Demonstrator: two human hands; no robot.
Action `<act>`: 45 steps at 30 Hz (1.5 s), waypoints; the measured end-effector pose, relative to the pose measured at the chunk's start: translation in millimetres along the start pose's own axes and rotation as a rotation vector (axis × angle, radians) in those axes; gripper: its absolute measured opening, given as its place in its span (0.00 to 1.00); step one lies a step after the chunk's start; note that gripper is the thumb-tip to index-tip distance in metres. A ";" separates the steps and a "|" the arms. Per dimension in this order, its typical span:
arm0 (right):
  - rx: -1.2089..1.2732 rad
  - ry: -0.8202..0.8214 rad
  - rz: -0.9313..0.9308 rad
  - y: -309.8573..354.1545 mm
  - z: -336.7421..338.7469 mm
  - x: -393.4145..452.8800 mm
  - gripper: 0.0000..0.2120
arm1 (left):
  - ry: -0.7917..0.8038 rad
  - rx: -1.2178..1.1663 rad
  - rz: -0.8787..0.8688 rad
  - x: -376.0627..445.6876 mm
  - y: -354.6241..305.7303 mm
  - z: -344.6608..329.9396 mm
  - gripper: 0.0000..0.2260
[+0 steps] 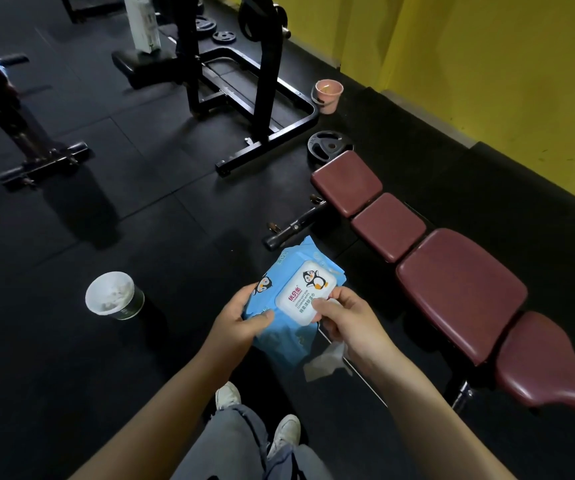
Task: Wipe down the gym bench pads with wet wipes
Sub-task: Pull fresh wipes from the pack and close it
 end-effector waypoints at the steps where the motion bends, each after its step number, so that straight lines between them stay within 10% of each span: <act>1: 0.002 0.002 -0.002 -0.3 -0.3 0.6 0.04 | 0.001 0.000 0.000 0.2 0.2 0.4 0.25; 14: -0.038 -0.034 0.005 -1.7 -12.6 19.9 0.04 | -0.041 0.027 0.019 6.6 -1.0 21.1 0.23; 21: -0.330 -0.267 -0.041 4.5 -0.1 34.4 0.09 | -0.139 0.749 0.139 47.2 3.3 75.3 0.36; 45: -0.245 0.020 0.181 35.5 13.3 -7.8 0.06 | 0.376 0.441 -0.091 31.9 -4.9 -59.7 0.07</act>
Point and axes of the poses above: each hand's wrist, its own x-axis towards the middle knuckle, its own z-axis out of the back of the hand, y = z × x, the point moved 8 cm from there along x, towards the middle knuckle, and after that the axes turned 10 degrees about -z, right-handed, at the moved point
